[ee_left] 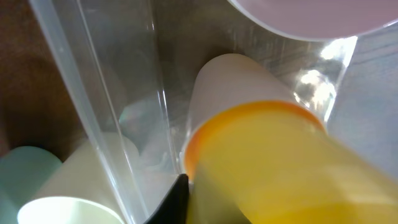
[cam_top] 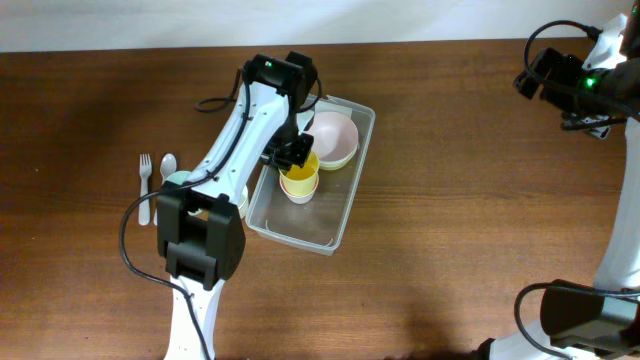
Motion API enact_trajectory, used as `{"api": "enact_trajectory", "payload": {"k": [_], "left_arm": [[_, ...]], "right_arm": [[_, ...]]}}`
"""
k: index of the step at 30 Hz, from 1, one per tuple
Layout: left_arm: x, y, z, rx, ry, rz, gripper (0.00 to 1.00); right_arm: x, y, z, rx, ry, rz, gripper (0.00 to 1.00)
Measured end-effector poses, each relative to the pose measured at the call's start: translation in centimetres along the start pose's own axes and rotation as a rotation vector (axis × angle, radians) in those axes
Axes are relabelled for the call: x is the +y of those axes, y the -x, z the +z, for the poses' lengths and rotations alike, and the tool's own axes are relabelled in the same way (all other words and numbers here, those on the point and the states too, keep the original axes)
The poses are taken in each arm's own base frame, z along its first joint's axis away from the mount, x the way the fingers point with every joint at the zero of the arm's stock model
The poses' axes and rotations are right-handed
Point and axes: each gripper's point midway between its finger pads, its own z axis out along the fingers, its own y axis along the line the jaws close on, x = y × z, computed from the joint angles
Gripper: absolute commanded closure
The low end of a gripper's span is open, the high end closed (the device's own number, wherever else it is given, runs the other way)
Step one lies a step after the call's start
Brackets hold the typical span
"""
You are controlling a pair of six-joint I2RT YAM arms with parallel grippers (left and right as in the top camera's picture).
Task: Pack container
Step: 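Carry the yellow cup into the container over the pink cup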
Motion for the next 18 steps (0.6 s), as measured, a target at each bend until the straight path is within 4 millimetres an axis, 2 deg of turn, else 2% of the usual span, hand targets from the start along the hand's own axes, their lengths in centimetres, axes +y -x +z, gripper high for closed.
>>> {"api": "enact_trajectory", "payload": {"k": [2,7,13,18], "left_arm": [[0.1,0.1,0.2,-0.002,0.004,-0.002,0.64],[0.3,-0.2,-0.5,0.005,0.015,0.002,0.64],[1.7,-0.6,-4.3,-0.035,0.066,-0.011,0.64],[4.5,-1.1,-7.2,-0.107,0.084,-0.072,0.64]], "right_arm": [[0.0,0.0,0.0,0.0,0.0,0.0,0.01],[0.0,0.0,0.0,0.0,0.0,0.0,0.01],[0.0,0.0,0.0,0.0,0.0,0.0,0.01],[0.0,0.0,0.0,0.0,0.0,0.0,0.01]]}}
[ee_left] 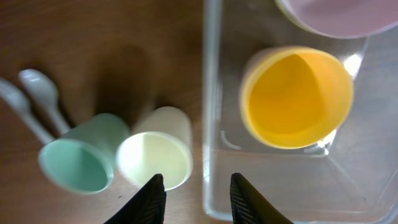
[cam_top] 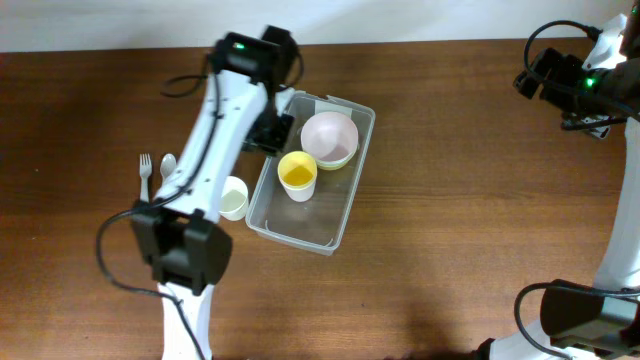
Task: Pack container
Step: 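Carry the yellow cup into the container over the pink cup, then move the left gripper to the green cup and grasp it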
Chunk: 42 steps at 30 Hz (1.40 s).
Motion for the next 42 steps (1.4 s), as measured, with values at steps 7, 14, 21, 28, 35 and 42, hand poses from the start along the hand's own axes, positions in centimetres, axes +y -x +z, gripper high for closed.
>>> {"api": "enact_trajectory", "payload": {"k": [7,14,21,28,35,42], "left_arm": [[6.3,-4.1,-5.8,-0.113,0.024,-0.17,0.51],[12.1,-7.4,-4.1,-0.135,0.042,-0.388,0.39],[16.2,-11.0,8.2,0.04,-0.026,-0.599,0.36],[17.2,-11.7,11.5,0.003,-0.108,-0.691,0.35],[16.8,-10.7,11.9,-0.036,-0.129,-0.68,0.36],[16.9,-10.3,11.9,-0.054,-0.131,-0.68,0.36]], "right_arm": [[0.0,0.0,0.0,0.0,0.0,0.0,0.01],[0.0,0.0,0.0,0.0,0.0,0.0,0.01],[0.0,0.0,0.0,0.0,0.0,0.0,0.01],[0.0,0.0,0.0,0.0,0.0,0.0,0.01],[0.0,0.0,0.0,0.0,0.0,0.0,0.01],[0.0,0.0,0.0,0.0,0.0,0.0,0.01]]}}
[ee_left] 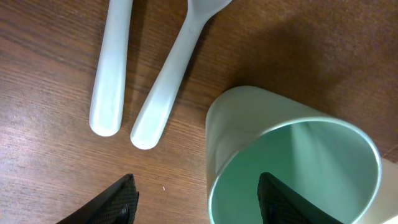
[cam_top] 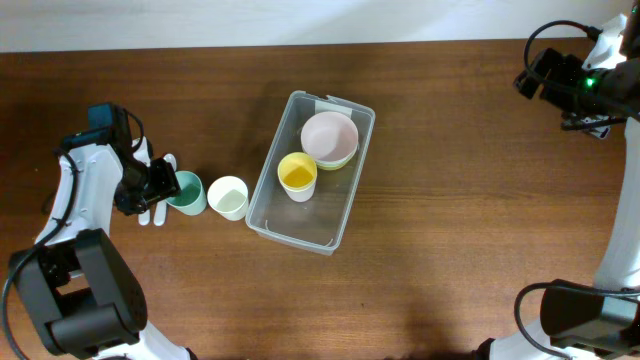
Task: Pack container
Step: 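Move the left gripper to the green cup and grasp it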
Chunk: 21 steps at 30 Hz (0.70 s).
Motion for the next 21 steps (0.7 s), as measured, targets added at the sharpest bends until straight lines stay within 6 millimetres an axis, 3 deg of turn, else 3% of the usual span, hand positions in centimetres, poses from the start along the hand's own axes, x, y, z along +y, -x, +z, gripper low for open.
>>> {"api": "enact_trajectory", "payload": {"k": [7,15,21], "left_arm": [[-0.5,0.1,0.0,-0.005,-0.027,0.001,0.36],[-0.4,1.4,0.0,-0.058,-0.018,0.008,0.48],[-0.1,1.6,1.1,-0.084,-0.008,0.01,0.5]], "right_arm": [[0.0,0.0,0.0,0.0,0.0,0.0,0.01],[0.0,0.0,0.0,0.0,0.0,0.0,0.01],[0.0,0.0,0.0,0.0,0.0,0.0,0.01]]}}
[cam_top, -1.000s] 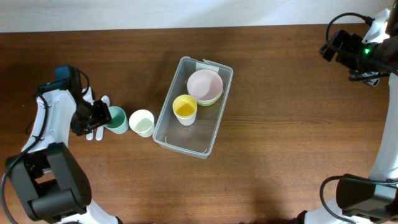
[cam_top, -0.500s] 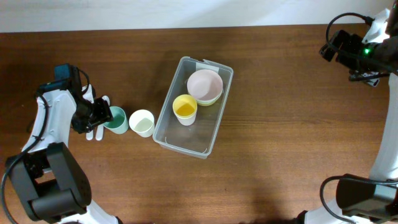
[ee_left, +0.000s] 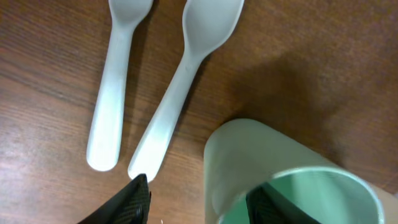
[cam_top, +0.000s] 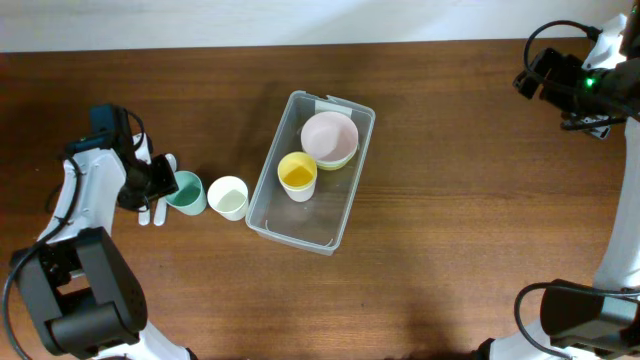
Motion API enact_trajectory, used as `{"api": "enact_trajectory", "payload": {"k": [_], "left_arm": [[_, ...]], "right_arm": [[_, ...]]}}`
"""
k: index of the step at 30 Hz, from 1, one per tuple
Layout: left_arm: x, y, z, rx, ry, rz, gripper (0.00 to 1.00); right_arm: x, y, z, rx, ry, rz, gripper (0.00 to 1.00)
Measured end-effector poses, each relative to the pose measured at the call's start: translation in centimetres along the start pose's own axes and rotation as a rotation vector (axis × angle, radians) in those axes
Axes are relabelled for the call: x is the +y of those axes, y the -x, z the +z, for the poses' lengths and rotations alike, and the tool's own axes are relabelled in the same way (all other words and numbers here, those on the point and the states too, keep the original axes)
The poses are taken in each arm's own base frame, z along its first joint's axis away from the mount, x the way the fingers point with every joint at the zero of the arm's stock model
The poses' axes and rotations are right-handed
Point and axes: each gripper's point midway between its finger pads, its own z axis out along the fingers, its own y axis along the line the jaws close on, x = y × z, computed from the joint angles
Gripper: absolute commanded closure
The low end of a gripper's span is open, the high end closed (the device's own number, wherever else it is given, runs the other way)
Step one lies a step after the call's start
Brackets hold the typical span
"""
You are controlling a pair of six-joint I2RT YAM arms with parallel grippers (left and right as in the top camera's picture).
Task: Pack container
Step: 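Move the left gripper to the green cup and grasp it, then carry the green cup into the container and release it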
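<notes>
The clear container [cam_top: 337,219] holds a pink bowl [cam_top: 330,136] and a yellow cup [cam_top: 297,174]. To its left a cream cup [cam_top: 228,197] and a green cup [cam_top: 186,191] stand on the table. My left gripper [cam_top: 162,186] is open at the green cup [ee_left: 280,168]. One of its fingers [ee_left: 138,200] is outside the cup wall and the other shows inside the rim. A white fork [ee_left: 115,93] and a white spoon [ee_left: 186,74] lie just beyond. My right gripper [cam_top: 548,72] is raised at the far right; its jaws are not distinguishable.
The fork and spoon lie side by side against the green cup's left side, partly under my left arm [cam_top: 90,185] in the overhead view. Brown wooden table [cam_top: 450,250] all round. The right arm's base [cam_top: 585,320] stands at the lower right corner.
My left gripper has shifted slightly at the green cup, so more of the fork and spoon heads show. Its fingers look a little closer together. The cups and the container have not moved.
My left gripper was inside the container, shut on the yellow cup. Then it was open above the container's left edge, with the yellow cup left standing inside. Later it was far to the left, open at the green cup, where it still is.
</notes>
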Motion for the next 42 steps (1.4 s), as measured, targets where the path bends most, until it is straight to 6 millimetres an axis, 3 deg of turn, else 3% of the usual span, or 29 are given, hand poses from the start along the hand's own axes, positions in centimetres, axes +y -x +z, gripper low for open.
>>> {"api": "enact_trajectory", "payload": {"k": [2,5,8,13,15,19,23,28,32,33,37,42], "left_arm": [[0.1,-0.1,0.4,-0.002,0.001,0.0,0.55],[0.2,-0.5,0.7,0.009,0.003,0.004,0.81],[0.2,-0.6,0.7,0.011,0.003,0.001,0.98],[0.1,-0.7,-0.1,0.036,0.007,0.001,0.99],[-0.1,-0.2,-1.7,0.047,0.007,0.001,0.99],[-1.3,2.8,-6.4,-0.022,-0.02,0.021,0.99],[-4.7,4.1,-11.6,-0.084,-0.072,0.099,0.99],[-10.7,1.6,-15.0,-0.09,-0.127,0.253,0.99],[-15.1,-1.3,-15.3,-0.055,-0.156,0.393,0.99],[-17.3,-2.7,-15.2,-0.045,-0.172,0.464,0.99],[-22.0,-5.7,-14.7,-0.049,-0.199,0.621,0.99],[-26.3,-8.9,-12.8,-0.074,-0.204,0.772,0.99]], "right_arm": [[0.0,0.0,0.0,0.0,0.0,0.0,0.01],[0.0,0.0,0.0,0.0,0.0,0.0,0.01],[0.0,0.0,0.0,0.0,0.0,0.0,0.01],[0.0,0.0,0.0,0.0,0.0,0.0,0.01],[0.0,0.0,0.0,0.0,0.0,0.0,0.01],[0.0,0.0,0.0,0.0,0.0,0.0,0.01],[0.0,0.0,0.0,0.0,0.0,0.0,0.01],[0.0,0.0,0.0,0.0,0.0,0.0,0.01],[0.0,0.0,0.0,0.0,0.0,0.0,0.01],[0.0,0.0,0.0,0.0,0.0,0.0,0.01],[0.0,0.0,0.0,0.0,0.0,0.0,0.01],[0.0,0.0,0.0,0.0,0.0,0.0,0.01]]}}
